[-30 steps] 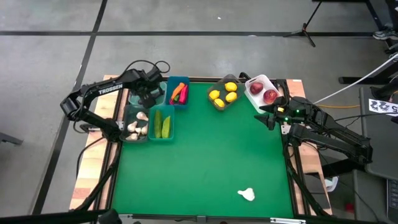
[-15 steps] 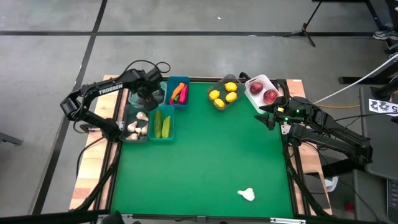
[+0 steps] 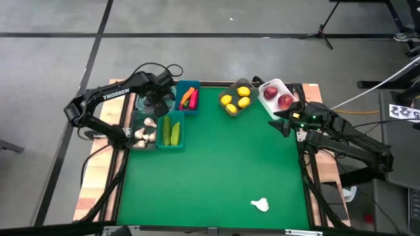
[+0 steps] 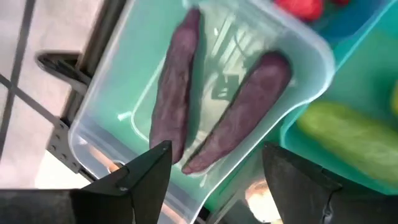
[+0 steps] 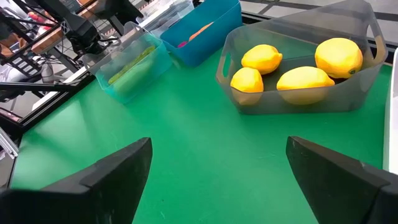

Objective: Sort produce into baskets
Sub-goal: Put the white garlic into the left black bin

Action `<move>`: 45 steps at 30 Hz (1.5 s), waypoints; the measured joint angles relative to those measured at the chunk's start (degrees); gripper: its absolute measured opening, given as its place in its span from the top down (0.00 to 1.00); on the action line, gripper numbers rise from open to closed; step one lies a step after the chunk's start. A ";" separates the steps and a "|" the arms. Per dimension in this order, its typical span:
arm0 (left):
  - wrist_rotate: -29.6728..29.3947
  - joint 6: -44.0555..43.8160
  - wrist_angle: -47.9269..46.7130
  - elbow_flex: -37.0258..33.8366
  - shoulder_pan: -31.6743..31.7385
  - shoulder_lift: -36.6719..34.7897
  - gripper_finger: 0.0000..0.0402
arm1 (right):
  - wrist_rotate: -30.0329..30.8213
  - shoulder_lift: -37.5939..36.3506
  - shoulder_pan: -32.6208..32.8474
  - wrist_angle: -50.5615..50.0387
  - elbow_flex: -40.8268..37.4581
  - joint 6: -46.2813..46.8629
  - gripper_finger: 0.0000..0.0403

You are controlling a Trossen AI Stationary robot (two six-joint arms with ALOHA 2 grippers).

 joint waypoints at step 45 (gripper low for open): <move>-0.15 -34.50 68.50 4.29 -60.54 24.06 0.39 | -27.91 0.83 0.06 1.10 -6.75 4.59 0.08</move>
